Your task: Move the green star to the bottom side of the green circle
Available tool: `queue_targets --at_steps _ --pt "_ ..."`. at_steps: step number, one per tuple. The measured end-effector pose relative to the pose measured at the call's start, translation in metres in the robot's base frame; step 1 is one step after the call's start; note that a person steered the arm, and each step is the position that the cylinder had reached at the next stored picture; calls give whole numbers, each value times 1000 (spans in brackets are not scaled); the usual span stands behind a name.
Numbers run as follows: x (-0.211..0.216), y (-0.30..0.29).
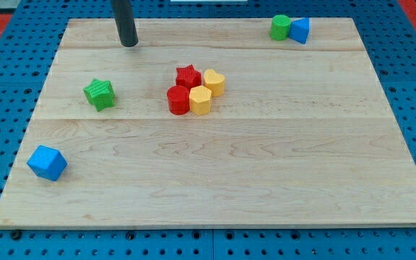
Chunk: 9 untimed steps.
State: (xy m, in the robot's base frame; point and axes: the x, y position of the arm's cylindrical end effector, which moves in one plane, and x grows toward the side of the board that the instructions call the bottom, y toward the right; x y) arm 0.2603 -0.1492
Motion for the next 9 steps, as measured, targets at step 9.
queue_targets --at_steps 9 --pt "69 -16"
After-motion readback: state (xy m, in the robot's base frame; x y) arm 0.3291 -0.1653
